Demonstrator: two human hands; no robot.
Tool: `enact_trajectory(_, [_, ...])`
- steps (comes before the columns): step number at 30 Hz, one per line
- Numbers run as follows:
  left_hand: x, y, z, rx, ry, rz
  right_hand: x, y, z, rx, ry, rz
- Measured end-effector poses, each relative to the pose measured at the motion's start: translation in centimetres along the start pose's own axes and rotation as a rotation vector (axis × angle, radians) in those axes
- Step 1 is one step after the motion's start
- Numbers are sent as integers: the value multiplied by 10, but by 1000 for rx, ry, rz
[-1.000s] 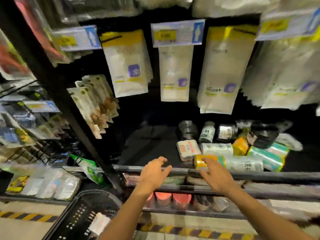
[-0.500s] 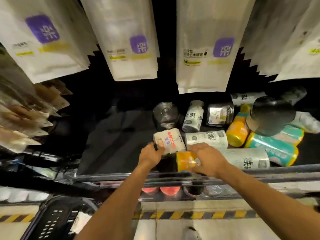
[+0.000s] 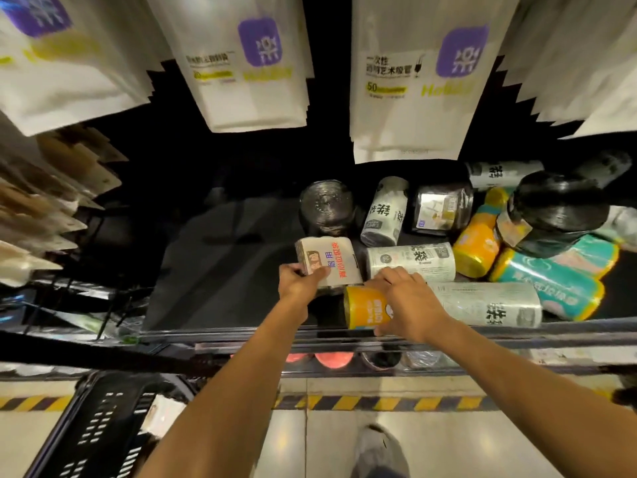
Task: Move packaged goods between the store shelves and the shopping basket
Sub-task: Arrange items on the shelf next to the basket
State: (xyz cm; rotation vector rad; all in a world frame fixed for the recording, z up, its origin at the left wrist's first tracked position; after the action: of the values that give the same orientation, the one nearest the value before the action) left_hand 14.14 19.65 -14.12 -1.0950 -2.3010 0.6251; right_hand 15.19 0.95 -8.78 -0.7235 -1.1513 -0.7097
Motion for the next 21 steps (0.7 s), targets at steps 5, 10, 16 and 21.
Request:
enact_trajectory(5, [40,-20,-22,-62,-133,-27,22,-14,9,-23,209,-144])
enact_trajectory(10, [112,-51,-35,-166,-166,-48,49,-25,30,-98,535,-272])
enact_trajectory(16, [215,-101,-12,-256,-235,-50,65,-36,105,-45,654,-294])
enact_trajectory(21, [321,-132,32,-200,-309,-181,51,-39,196,-5,672,-204])
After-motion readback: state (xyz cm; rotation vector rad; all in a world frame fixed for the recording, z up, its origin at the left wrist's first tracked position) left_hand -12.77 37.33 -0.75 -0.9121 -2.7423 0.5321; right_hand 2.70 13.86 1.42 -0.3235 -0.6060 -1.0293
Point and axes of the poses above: each hand's wrist, its own y-axis towards the middle knuckle, its own x-axis out of the back of the hand, z = x × y, the point moved 7 cm from there along y, towards the middle knuckle, and after that the axes turned 6 degrees about -z, right-handed, at the moved point
